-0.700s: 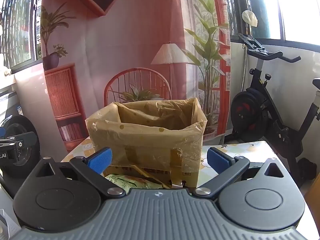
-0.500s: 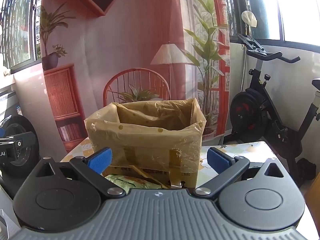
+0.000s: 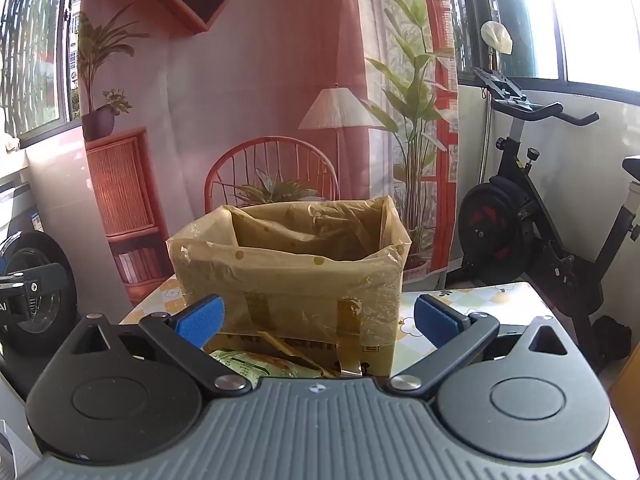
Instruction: Organize snacks
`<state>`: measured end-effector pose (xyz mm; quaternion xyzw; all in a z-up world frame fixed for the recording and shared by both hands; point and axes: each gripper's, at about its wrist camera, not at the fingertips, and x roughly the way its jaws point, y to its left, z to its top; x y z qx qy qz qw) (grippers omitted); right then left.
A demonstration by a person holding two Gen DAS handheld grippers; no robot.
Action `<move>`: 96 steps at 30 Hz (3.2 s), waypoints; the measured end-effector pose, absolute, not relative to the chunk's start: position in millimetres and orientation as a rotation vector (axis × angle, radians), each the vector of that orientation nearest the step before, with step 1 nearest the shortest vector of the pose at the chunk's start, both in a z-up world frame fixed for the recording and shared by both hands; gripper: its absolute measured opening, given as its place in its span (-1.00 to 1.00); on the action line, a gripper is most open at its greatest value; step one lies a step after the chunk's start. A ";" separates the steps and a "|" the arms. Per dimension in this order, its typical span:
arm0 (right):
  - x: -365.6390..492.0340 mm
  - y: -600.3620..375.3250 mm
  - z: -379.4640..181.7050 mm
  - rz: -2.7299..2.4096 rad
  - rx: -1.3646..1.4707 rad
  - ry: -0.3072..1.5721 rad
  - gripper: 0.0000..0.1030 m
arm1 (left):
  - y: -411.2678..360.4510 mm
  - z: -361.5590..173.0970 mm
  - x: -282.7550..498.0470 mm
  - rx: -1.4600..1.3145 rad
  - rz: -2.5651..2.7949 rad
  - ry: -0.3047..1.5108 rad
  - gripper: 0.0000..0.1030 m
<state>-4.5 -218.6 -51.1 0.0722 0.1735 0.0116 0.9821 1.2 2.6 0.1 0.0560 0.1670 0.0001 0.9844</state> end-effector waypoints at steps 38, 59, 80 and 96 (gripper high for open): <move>-2.9 -219.1 -60.7 0.008 0.149 0.360 1.00 | 2.0 -4.4 0.3 0.115 0.012 0.339 0.99; -2.4 -218.2 -62.9 0.007 0.146 0.367 1.00 | 2.6 -5.8 0.6 0.110 0.010 0.343 0.99; -4.3 -219.7 -79.7 0.109 0.176 0.341 1.00 | 17.9 -26.7 7.5 0.028 -0.045 0.350 0.99; -0.9 -205.9 -139.4 0.069 0.001 0.395 0.99 | 19.9 -79.6 18.1 0.045 -0.064 0.442 0.99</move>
